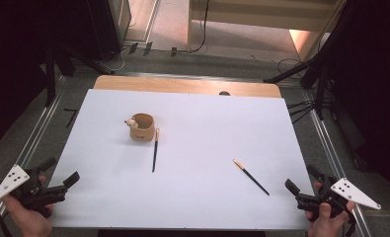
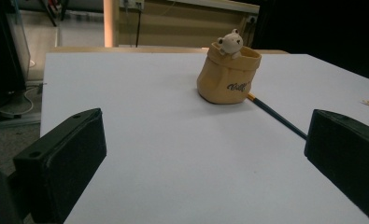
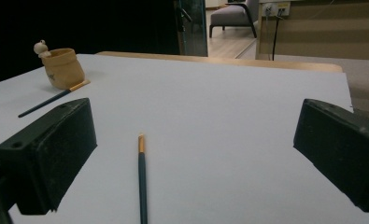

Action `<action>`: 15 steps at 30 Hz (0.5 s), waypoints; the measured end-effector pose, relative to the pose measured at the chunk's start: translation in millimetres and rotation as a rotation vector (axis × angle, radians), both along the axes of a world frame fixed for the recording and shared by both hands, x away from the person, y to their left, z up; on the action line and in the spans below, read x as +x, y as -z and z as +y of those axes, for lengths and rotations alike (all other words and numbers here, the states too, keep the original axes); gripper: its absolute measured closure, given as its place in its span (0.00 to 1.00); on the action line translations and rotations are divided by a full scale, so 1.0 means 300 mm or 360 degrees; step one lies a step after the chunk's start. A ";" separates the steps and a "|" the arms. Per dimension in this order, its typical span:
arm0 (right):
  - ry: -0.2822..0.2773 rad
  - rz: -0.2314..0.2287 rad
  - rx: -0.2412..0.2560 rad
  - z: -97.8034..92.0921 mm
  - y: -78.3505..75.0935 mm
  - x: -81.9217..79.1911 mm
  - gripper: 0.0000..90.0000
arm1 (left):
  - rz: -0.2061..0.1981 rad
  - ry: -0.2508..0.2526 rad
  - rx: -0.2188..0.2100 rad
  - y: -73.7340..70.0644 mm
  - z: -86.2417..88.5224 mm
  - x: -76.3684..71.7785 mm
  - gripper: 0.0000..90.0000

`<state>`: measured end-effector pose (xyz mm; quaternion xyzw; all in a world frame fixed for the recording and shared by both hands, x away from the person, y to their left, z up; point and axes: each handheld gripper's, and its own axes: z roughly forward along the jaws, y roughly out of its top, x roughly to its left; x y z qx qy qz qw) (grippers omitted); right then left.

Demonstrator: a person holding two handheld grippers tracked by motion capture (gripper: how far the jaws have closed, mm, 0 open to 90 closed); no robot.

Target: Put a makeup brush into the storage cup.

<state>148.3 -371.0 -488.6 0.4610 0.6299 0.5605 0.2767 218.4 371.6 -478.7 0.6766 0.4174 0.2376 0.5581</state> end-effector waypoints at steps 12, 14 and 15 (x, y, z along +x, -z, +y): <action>-0.0069 0.0099 -0.0108 0.047 -0.035 0.029 0.00 | 0.0005 -0.0009 0.0009 0.003 0.009 -0.008 0.00; -0.0085 0.0103 -0.0127 0.052 -0.037 0.033 0.00 | 0.0004 -0.0011 0.0008 0.003 0.011 -0.009 0.00; -0.0085 0.0120 -0.0138 0.059 -0.039 0.038 0.00 | 0.0007 -0.0010 0.0012 0.003 0.013 -0.010 0.00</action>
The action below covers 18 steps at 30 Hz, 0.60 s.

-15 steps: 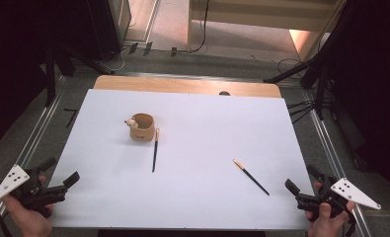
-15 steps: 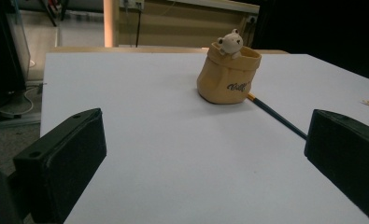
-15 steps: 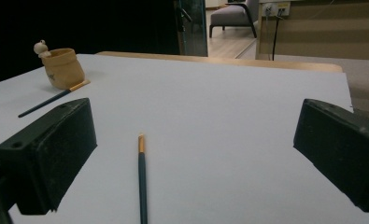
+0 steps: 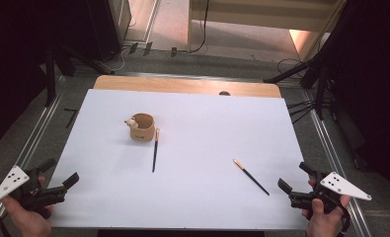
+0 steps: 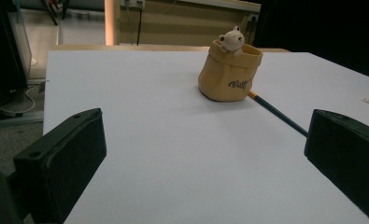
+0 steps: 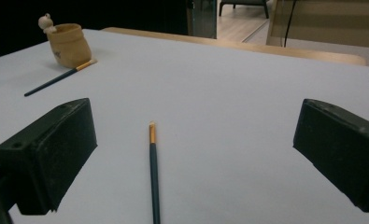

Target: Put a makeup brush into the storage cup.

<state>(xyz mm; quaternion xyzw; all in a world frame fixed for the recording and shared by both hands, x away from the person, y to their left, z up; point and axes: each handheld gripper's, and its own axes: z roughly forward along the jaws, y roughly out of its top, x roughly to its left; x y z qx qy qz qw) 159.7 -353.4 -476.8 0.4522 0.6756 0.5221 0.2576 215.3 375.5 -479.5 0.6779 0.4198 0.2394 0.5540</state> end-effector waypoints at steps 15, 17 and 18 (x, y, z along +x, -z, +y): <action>-0.0099 0.0156 -0.0091 0.114 -0.042 0.085 0.00 | 0.0006 -0.0015 -0.0023 0.006 0.007 0.003 0.00; -0.0115 0.0171 -0.0106 0.124 -0.042 0.092 0.00 | 0.0005 -0.0017 -0.0024 0.005 0.007 0.004 0.00; -0.0135 0.0189 -0.0119 0.135 -0.041 0.099 0.00 | 0.0002 -0.0014 -0.0025 0.005 0.005 0.004 0.00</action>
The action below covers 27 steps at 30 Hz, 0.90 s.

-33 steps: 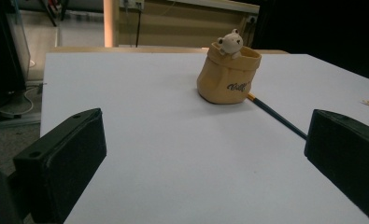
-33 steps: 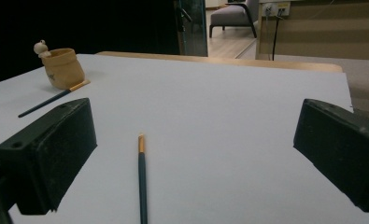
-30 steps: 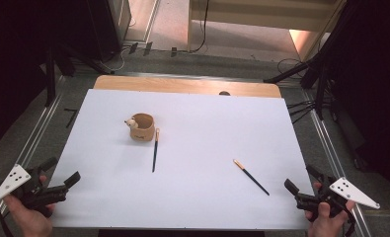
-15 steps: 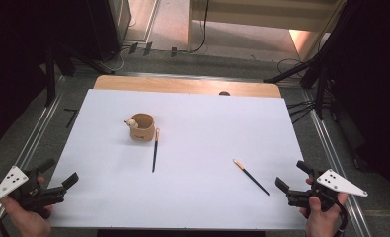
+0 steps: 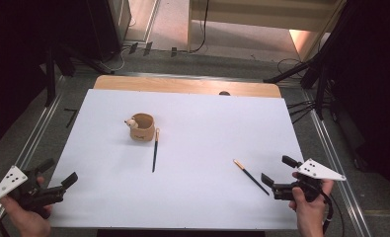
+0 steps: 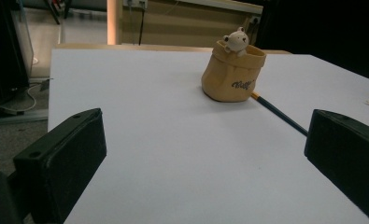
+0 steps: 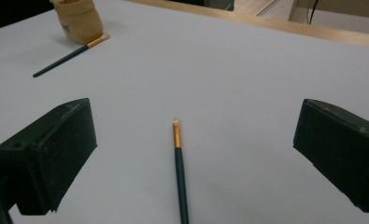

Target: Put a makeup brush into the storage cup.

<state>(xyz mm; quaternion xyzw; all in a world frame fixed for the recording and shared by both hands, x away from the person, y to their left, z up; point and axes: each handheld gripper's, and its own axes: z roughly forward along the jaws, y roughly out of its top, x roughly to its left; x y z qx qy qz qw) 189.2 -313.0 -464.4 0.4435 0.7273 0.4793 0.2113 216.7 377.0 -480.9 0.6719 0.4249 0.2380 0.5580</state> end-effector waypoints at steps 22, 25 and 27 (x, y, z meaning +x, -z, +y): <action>-0.0077 0.0593 -0.0405 0.130 -0.002 0.179 0.10 | 0.0007 0.0020 0.0017 0.005 -0.008 0.005 0.00; -0.0048 0.0634 -0.0442 0.139 -0.002 0.189 0.14 | 0.0008 0.0022 0.0020 0.006 -0.010 0.007 0.00; -0.0052 0.0651 -0.0458 0.141 -0.002 0.194 0.14 | 0.0007 0.0028 0.0027 0.006 -0.010 0.007 0.00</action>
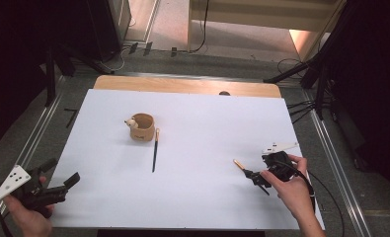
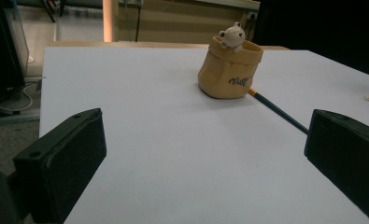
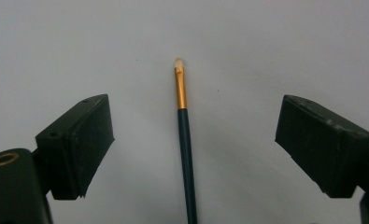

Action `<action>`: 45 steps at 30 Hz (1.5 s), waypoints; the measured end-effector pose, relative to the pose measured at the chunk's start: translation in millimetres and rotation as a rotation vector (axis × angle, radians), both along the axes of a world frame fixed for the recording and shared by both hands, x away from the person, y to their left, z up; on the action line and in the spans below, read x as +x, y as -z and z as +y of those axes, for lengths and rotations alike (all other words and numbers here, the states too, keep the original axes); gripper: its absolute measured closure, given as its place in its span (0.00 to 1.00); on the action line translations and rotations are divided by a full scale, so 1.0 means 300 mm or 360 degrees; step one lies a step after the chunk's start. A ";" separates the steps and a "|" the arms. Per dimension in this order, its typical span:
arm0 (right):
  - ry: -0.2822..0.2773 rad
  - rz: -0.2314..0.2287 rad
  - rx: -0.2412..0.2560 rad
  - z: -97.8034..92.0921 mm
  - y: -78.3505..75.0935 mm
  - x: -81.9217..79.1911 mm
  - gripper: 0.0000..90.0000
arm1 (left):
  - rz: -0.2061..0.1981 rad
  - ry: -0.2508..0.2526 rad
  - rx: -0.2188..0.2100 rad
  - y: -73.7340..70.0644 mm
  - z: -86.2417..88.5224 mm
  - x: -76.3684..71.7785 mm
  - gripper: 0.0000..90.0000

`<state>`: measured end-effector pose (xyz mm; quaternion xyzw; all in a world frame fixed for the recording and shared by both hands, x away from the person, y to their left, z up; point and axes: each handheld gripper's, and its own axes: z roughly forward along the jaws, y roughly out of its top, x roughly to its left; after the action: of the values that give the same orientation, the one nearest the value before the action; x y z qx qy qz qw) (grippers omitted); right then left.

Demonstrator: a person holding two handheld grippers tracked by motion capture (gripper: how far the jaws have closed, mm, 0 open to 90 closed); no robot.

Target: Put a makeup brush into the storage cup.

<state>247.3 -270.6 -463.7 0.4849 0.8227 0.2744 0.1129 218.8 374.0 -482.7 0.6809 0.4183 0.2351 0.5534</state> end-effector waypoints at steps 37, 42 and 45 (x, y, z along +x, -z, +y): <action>-0.0198 0.0474 -0.0412 0.089 0.025 0.118 0.55 | 0.0011 0.0001 0.0004 0.004 -0.002 -0.001 0.00; -0.0163 0.0577 -0.0353 0.093 0.024 0.125 0.64 | 0.0014 0.0004 0.0006 0.004 -0.003 -0.001 0.00; -0.0158 0.0590 -0.0333 0.097 0.023 0.130 0.66 | 0.0014 0.0007 0.0010 0.005 -0.004 0.000 0.00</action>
<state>286.4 -241.4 -470.7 0.4716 0.8762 0.0990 -0.0041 218.7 372.9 -484.1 0.6845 0.4184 0.2322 0.5500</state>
